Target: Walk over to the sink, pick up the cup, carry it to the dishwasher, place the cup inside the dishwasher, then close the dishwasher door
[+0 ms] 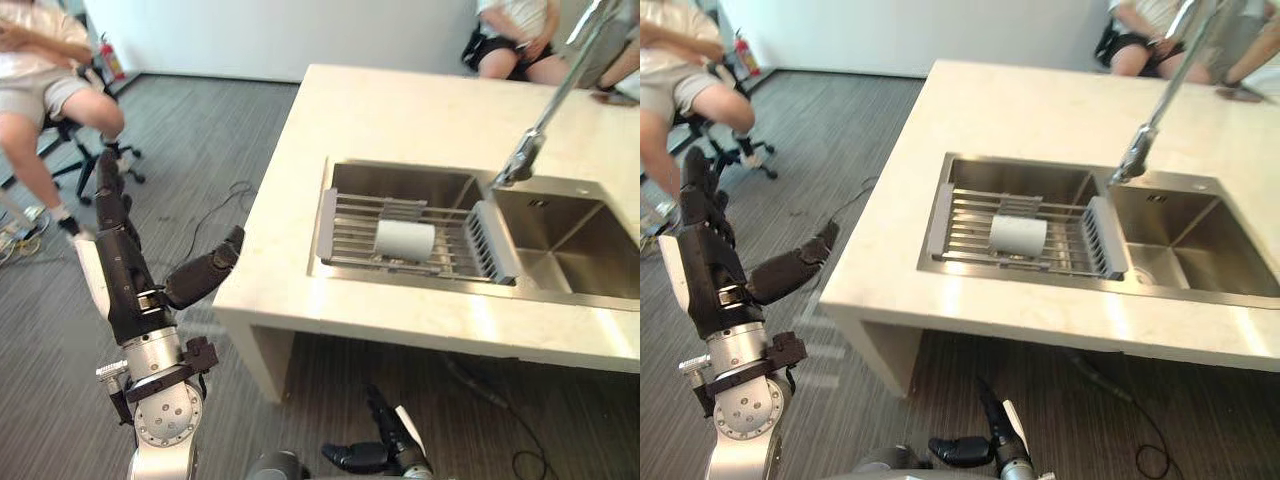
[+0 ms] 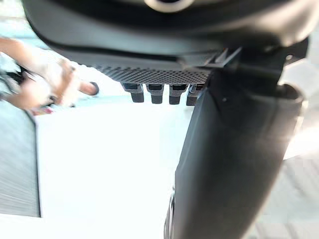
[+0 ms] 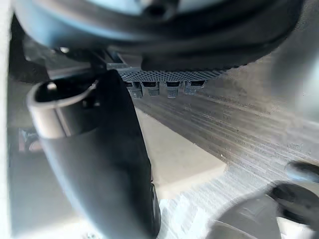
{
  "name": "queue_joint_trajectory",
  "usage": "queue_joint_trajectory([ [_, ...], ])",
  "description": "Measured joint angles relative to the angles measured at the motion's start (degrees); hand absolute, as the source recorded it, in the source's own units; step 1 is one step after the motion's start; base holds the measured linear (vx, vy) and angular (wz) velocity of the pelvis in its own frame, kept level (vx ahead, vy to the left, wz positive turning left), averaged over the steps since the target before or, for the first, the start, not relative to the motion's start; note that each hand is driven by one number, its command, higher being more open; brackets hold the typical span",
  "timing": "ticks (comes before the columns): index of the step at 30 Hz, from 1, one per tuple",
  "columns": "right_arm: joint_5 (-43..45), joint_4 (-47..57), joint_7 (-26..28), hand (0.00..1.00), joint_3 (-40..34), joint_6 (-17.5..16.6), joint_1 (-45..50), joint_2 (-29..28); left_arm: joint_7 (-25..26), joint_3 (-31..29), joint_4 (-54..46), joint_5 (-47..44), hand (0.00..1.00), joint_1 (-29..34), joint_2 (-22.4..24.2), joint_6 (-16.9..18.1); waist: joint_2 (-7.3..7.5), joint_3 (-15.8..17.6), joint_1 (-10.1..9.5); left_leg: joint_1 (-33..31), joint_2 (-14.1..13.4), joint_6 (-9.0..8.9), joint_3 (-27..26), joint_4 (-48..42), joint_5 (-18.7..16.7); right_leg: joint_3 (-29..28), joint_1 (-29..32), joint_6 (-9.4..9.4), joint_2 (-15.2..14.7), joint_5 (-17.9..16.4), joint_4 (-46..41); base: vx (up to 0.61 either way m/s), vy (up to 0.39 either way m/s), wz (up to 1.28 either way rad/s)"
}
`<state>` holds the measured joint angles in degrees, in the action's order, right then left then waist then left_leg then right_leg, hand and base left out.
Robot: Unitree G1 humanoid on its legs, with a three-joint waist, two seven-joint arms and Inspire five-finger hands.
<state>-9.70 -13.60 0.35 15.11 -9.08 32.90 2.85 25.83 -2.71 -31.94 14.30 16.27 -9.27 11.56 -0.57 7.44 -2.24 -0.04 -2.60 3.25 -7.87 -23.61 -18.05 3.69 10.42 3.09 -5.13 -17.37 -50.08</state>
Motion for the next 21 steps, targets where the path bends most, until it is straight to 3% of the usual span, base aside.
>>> queue_joint_trajectory([
  [3,0.0,-0.7,0.9,1.0,-0.3,-1.9,-0.4,0.3,0.0,-0.5,1.0,0.5,1.0,-0.1,-1.2,0.1,0.05,0.0,0.71,1.5,-1.9,-1.56,0.1,-0.1,-1.1,1.3,2.0,-0.31,0.9,0.1,11.7,0.16,-0.099,-0.04],
  [5,-0.1,-1.5,1.3,1.0,-0.3,-2.4,-1.0,0.2,0.0,-0.8,2.8,0.4,1.0,-0.7,-1.5,0.1,0.26,0.1,1.46,1.6,-1.4,-2.35,1.4,-0.7,-1.6,-0.1,1.5,-0.61,1.5,4.7,22.1,0.22,-0.182,0.25],
  [6,-0.7,-1.9,1.3,1.0,-0.8,-2.9,-1.5,0.2,0.0,-0.4,4.0,0.5,1.0,-2.1,-1.3,0.1,0.44,1.1,1.89,1.8,-0.4,-3.51,4.1,-1.0,-2.7,-0.8,0.7,-0.67,1.8,8.8,24.5,0.2,-0.192,0.35],
  [7,-0.9,-2.6,1.3,1.0,-1.2,-2.9,-2.0,0.4,-0.3,0.8,4.8,0.4,1.0,-2.8,-1.0,0.0,-1.19,1.4,1.68,1.6,-0.9,-3.49,7.1,-0.3,-2.6,-0.1,0.1,-1.23,2.8,8.7,25.7,0.14,-0.151,0.28],
  [11,-1.1,-3.1,0.8,1.0,-1.1,-2.8,-3.0,0.5,-2.1,4.4,5.0,0.4,1.0,-4.1,-0.9,0.0,-2.25,1.2,1.56,1.9,-3.2,-4.08,10.5,2.8,-2.1,2.6,-1.2,-3.28,5.0,8.0,28.7,0.14,-0.166,0.23],
  [15,-1.0,-3.3,-0.4,1.0,-1.2,-2.0,-3.1,1.1,-3.7,8.3,5.6,0.1,1.0,-7.6,-0.4,-0.3,-3.58,2.0,1.36,-2.2,-5.5,-4.67,12.1,-10.6,-0.4,5.7,-7.8,-4.97,7.1,8.3,34.5,0.15,-0.134,0.32],
  [16,-1.0,-3.3,-0.4,1.0,-1.1,-1.8,-3.1,1.3,-3.8,8.3,5.6,-0.2,1.0,-8.0,-0.4,-0.3,-3.56,2.0,1.35,-3.5,-5.4,-4.61,12.0,-13.4,0.8,5.7,-8.8,-5.17,7.0,8.5,35.5,0.19,-0.075,0.14],
  [17,-0.6,-3.4,-0.6,1.0,-1.2,-1.3,-2.9,1.3,-4.0,8.3,5.6,-0.2,1.0,-8.9,-0.5,-0.3,-3.17,2.0,0.51,-4.9,-5.2,-4.67,11.7,-14.4,-0.3,5.7,-10.4,-5.27,6.6,8.9,37.1,0.16,-0.033,0.03],
  [21,-0.6,-3.9,-0.8,1.0,-1.4,-0.2,-2.9,1.9,-4.0,8.3,5.6,-0.6,1.0,-13.2,-2.1,-0.3,-3.25,1.8,-1.77,-9.5,-3.5,-4.89,12.6,-6.1,-1.9,4.6,-11.8,-5.03,5.6,9.0,39.2,0.14,0.055,-0.12],
])
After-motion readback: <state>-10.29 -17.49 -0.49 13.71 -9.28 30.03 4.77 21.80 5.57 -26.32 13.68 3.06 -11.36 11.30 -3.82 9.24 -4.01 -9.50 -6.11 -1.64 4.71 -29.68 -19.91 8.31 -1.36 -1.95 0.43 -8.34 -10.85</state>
